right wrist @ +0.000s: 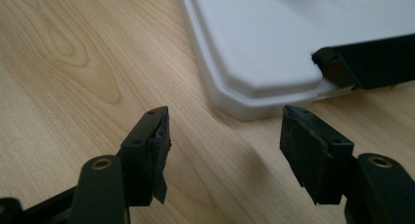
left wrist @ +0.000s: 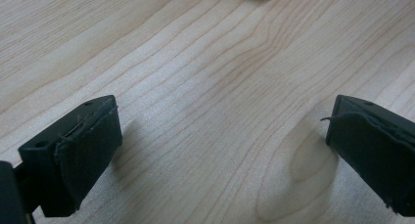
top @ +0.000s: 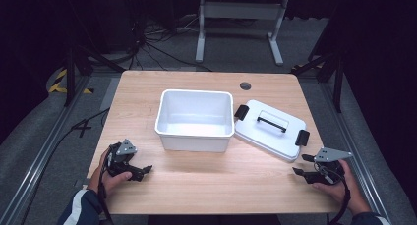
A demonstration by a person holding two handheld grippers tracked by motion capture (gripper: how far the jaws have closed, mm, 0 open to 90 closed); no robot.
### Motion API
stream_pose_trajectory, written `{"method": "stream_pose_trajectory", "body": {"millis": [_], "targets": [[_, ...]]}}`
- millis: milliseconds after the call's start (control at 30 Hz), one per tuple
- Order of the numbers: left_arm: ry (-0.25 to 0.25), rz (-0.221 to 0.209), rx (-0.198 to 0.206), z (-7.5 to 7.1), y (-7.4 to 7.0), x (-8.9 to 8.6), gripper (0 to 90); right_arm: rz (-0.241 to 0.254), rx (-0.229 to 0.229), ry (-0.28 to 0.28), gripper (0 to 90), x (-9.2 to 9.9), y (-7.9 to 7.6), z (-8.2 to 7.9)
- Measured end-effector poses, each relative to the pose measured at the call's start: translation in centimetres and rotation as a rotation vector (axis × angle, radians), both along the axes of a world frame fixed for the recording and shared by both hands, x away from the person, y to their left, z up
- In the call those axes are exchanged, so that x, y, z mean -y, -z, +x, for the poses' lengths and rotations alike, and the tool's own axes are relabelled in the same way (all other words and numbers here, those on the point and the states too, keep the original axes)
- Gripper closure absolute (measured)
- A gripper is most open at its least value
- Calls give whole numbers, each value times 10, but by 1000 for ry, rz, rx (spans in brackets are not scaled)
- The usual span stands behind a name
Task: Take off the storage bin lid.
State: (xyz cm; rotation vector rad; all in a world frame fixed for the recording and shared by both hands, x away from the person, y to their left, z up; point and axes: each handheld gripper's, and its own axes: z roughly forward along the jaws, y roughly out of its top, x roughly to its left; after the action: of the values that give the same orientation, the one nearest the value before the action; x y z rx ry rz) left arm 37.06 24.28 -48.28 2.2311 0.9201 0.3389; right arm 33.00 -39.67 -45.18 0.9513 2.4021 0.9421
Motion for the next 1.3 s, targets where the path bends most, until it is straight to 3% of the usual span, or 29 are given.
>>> {"method": "stream_pose_trajectory", "body": {"millis": [167,267,367,1300], "targets": [[1,1,-1,0,0,0,5,23,-5,2,344,3,7,-2],[0,1,-1,0,0,0,5,76,-23,7,316,8,13,-3],[-1,0,2,0,0,0,5,94,-7,7,310,11,15,-4],[-2,2,8,0,0,0,5,86,-7,34,268,10,15,-3]]}}
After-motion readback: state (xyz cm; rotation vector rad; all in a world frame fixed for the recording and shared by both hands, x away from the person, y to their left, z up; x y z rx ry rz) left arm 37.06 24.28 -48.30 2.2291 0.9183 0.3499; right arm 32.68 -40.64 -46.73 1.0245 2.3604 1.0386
